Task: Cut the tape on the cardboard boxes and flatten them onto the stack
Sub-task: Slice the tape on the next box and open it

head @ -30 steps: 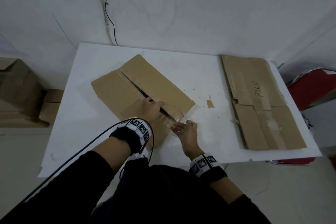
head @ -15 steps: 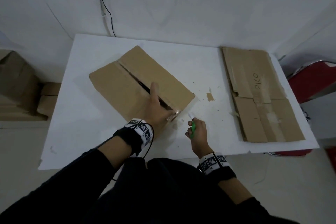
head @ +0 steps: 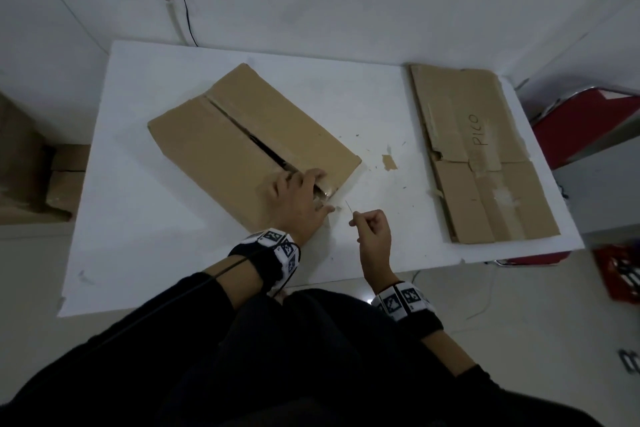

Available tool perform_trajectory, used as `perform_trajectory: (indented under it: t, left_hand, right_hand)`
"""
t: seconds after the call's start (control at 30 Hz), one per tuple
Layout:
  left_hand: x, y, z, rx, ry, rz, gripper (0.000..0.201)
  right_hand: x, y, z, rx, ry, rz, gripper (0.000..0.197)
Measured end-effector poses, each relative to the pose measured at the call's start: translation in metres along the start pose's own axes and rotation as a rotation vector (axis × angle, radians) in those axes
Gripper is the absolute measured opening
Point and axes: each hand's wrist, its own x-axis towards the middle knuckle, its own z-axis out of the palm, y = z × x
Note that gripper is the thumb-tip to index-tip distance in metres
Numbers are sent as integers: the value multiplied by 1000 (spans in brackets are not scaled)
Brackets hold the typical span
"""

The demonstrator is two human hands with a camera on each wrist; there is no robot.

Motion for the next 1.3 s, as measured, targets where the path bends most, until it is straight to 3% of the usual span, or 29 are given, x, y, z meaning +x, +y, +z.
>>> perform_trajectory:
  t: [0.13, 0.3, 0.4, 0.67, 1.3]
  left_hand:
    - [-3, 4, -1, 103, 43, 29, 55]
    - [-7, 7, -2, 156, 43, 3, 93]
    - [-7, 12, -9, 131, 5, -54, 103]
    - [-5, 8, -4, 53, 34, -51, 107]
    - [-4, 11, -3, 76, 38, -75, 96]
  right_hand:
    - [-3, -4, -2, -36, -57, -66, 11]
    - [-6, -12, 8, -132, -151, -141, 18]
    - [-4, -16, 15, -130, -158, -169, 27]
    - [-2, -24, 20, -147, -235, -206, 33]
    - [22, -15, 35, -264, -102, -262, 41]
